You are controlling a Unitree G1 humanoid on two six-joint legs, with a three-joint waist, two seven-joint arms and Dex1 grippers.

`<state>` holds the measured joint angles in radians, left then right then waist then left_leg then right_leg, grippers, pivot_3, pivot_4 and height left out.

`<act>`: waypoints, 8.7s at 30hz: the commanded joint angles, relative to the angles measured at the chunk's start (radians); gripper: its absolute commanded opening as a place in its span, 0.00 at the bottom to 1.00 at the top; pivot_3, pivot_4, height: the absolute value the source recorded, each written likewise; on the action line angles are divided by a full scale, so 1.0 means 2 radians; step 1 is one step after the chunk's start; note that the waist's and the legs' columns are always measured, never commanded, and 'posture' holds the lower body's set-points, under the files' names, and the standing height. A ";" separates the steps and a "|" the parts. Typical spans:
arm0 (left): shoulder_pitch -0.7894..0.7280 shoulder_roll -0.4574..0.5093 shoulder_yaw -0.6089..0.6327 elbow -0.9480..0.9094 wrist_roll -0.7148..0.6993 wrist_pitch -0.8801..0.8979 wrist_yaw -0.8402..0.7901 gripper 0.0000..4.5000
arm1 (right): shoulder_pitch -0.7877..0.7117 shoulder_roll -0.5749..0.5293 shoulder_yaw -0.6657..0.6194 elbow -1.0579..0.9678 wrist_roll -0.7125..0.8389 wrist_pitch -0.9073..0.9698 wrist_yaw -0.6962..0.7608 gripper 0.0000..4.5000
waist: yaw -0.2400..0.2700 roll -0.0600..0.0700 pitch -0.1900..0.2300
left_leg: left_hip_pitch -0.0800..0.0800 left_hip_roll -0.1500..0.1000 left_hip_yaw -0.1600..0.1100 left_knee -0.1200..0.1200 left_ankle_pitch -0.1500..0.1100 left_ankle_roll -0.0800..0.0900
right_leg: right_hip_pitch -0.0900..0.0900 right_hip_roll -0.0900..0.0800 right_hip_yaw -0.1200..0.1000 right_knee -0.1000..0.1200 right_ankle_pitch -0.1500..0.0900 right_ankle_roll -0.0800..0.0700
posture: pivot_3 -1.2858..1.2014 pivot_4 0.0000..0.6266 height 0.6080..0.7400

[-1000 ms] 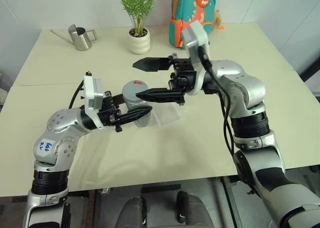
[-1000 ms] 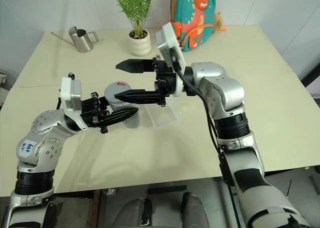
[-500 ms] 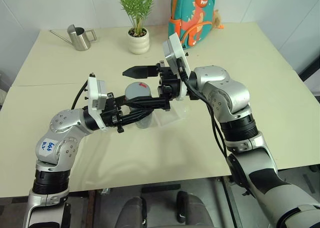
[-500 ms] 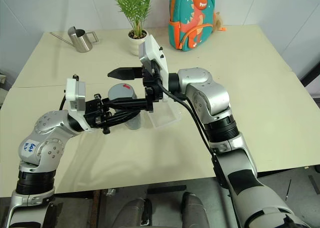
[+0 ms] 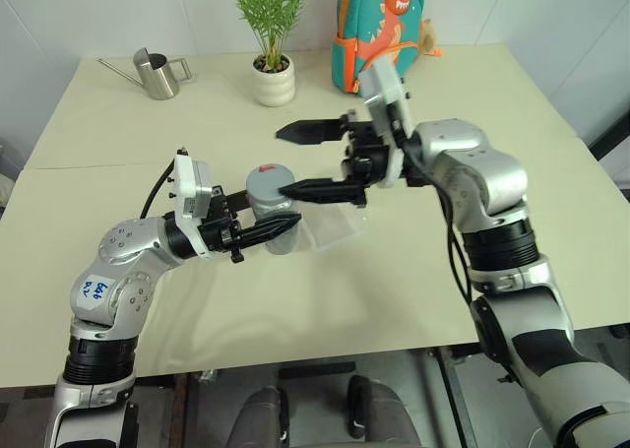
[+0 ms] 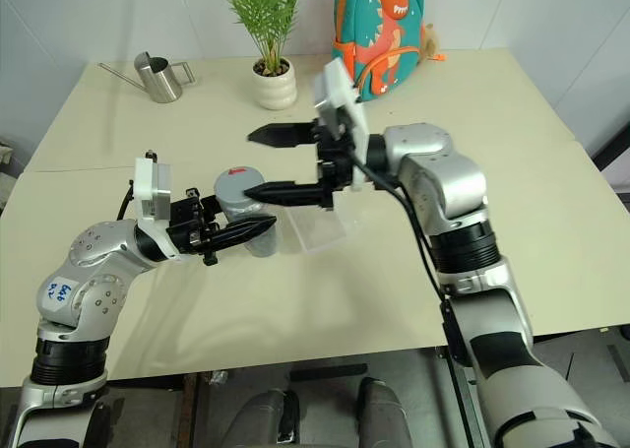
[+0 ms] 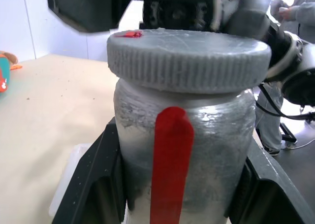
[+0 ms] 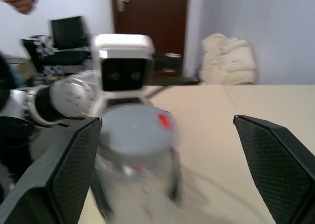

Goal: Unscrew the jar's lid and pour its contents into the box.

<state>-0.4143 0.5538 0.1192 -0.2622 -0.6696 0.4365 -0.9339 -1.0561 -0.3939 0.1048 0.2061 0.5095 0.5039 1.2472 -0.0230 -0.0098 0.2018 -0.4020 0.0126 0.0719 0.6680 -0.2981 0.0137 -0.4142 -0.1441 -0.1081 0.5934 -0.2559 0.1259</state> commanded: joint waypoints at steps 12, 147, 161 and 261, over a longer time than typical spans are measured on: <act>0.005 0.012 0.011 -0.027 -0.016 0.001 -0.011 0.49 | -0.023 -0.010 -0.040 -0.010 0.050 0.038 0.021 1.00 | -0.002 0.000 0.000 | 0.000 0.000 0.000 0.000 0.000 0.000 | 0.000 0.000 0.000 0.000 0.000 0.000 | 0.52 0.24 1.00; 0.013 0.001 0.007 -0.040 -0.018 0.004 0.003 0.49 | 0.001 0.053 0.032 -0.076 0.033 0.061 -0.015 0.73 | -0.002 0.000 0.000 | 0.000 0.000 0.000 0.000 0.000 0.000 | 0.000 0.000 0.000 0.000 0.000 0.000 | 0.52 0.24 1.00; 0.027 0.010 0.014 -0.046 -0.024 0.006 0.002 0.49 | -0.011 0.059 -0.101 -0.064 0.167 0.182 -0.111 0.57 | 0.000 -0.001 0.000 | 0.000 0.000 -0.002 0.000 0.000 0.000 | 0.000 0.000 0.000 0.000 0.000 0.000 | 0.52 0.24 1.00; -0.447 0.061 -0.461 0.514 0.950 -0.560 0.804 0.49 | 0.345 -0.085 -0.097 -0.143 -0.024 -0.074 -0.165 0.99 | 0.023 -0.001 0.000 | -0.001 0.000 0.003 0.003 0.000 0.002 | 0.000 0.001 0.001 -0.001 0.003 0.000 | 0.52 0.24 1.00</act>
<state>-1.3074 0.6524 -0.8668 0.7931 1.3455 -0.6040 0.7221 -0.3541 -0.5648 -0.0834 -0.0691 0.4546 0.3825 0.9082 0.0237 -0.0109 0.2013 -0.4041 0.0134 0.0770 0.6747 -0.2978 0.0177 -0.4150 -0.1430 -0.1069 0.5925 -0.2505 0.1257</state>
